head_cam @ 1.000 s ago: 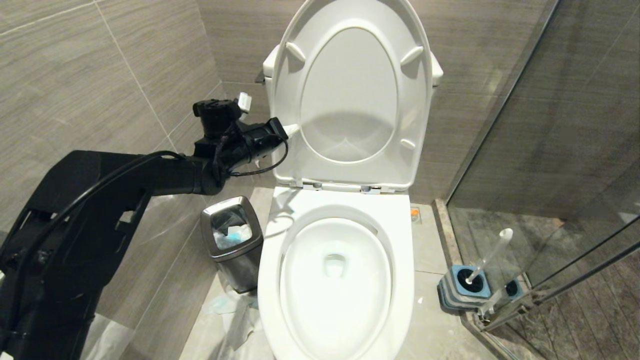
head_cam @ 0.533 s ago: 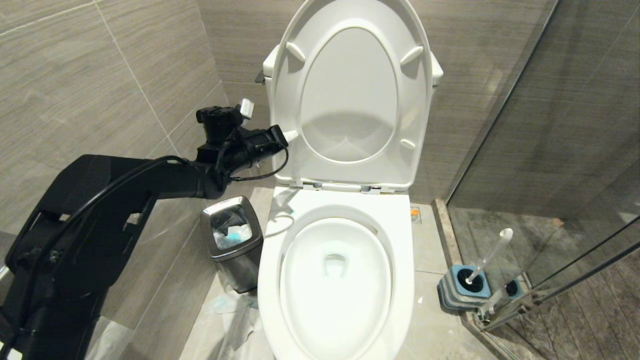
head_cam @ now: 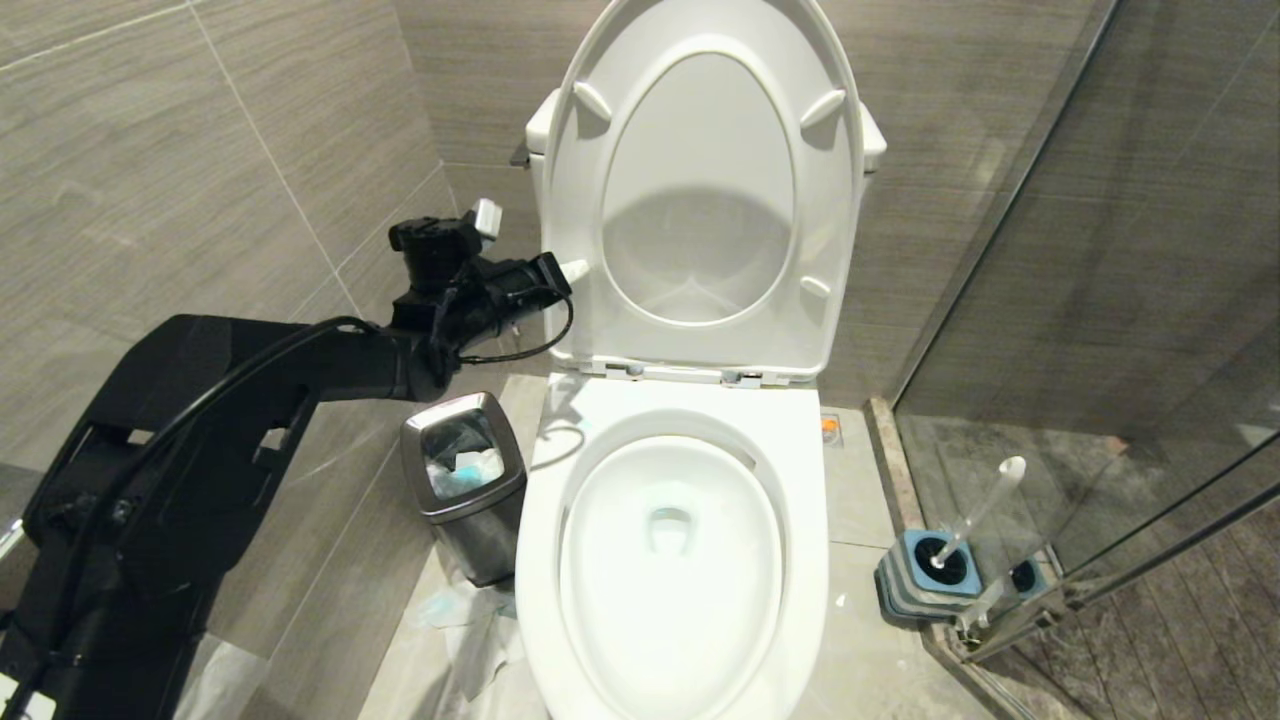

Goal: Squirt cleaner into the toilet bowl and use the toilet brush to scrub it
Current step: Use the left hand to lift the toilet lid slightly

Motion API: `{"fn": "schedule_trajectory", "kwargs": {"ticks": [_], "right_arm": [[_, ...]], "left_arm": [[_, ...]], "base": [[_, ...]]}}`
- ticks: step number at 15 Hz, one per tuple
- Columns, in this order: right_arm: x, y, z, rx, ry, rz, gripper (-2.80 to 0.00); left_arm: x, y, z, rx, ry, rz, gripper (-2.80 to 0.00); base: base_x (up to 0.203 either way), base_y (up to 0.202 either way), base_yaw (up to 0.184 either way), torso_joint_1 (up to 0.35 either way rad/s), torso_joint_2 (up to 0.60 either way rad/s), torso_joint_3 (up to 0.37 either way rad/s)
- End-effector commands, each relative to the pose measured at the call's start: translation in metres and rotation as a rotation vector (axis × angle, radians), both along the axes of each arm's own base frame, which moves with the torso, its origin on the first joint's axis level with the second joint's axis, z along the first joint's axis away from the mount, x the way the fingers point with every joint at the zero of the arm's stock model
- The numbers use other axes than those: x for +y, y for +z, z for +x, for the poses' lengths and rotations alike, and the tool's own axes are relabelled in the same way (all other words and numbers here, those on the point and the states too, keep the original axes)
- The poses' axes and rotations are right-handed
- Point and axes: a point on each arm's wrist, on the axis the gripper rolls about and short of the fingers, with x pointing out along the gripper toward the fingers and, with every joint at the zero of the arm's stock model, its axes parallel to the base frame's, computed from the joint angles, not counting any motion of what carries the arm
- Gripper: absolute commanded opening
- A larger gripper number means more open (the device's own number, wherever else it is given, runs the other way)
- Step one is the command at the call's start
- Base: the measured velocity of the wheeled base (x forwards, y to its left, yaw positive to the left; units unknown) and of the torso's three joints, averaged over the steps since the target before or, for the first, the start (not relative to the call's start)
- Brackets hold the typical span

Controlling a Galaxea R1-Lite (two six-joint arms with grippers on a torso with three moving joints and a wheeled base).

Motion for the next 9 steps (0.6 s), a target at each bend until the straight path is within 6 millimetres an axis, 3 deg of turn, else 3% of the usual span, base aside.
{"fn": "schedule_trajectory", "kwargs": {"ticks": [1,9], "right_arm": [[0.000,0.000,0.000,0.003,0.000,0.000,-2.80],[0.000,0.000,0.000,0.003,0.000,0.000,-2.80]], "left_arm": [[0.001,0.011,-0.004,-0.022,0.008,-0.008,-2.80],[0.007,0.064,-0.030,-0.090,0.034,-0.049,-2.80]], "base": [[0.000,0.000,0.000,0.000,0.00,0.000],[0.000,0.000,0.000,0.000,0.00,0.000]]}}
